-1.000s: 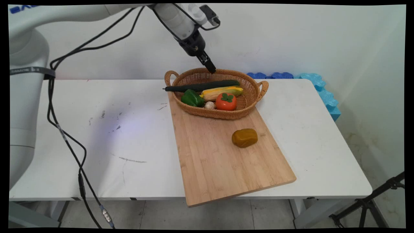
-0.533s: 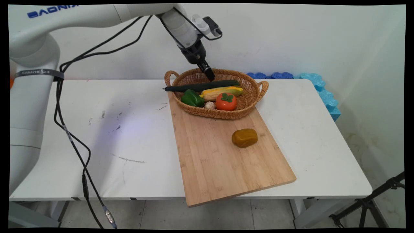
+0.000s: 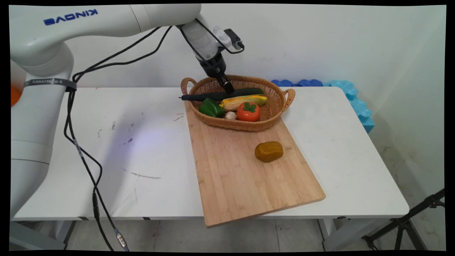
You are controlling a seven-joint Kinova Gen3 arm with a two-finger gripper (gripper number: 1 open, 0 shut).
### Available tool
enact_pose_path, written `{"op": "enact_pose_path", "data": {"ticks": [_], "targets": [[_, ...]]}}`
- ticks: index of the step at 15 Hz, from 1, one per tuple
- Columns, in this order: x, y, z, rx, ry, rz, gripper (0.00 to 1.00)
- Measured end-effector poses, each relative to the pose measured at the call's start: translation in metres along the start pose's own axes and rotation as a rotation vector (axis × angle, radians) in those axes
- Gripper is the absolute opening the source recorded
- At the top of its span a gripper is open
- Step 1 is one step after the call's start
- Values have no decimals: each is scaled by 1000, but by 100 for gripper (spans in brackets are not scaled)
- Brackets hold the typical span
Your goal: Pick up the cucumber from the vegetable basket
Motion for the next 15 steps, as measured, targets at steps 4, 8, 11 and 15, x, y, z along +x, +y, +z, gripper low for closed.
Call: {"op": "enact_pose_path", "data": {"ticks": [4,8,11,15], "targets": [[0,0,7,2,-9,4,100],[0,0,12,4,-13,9,100],[-2,0,14,4,-16,13,100],[-2,0,16,6,-17,18,0]]}}
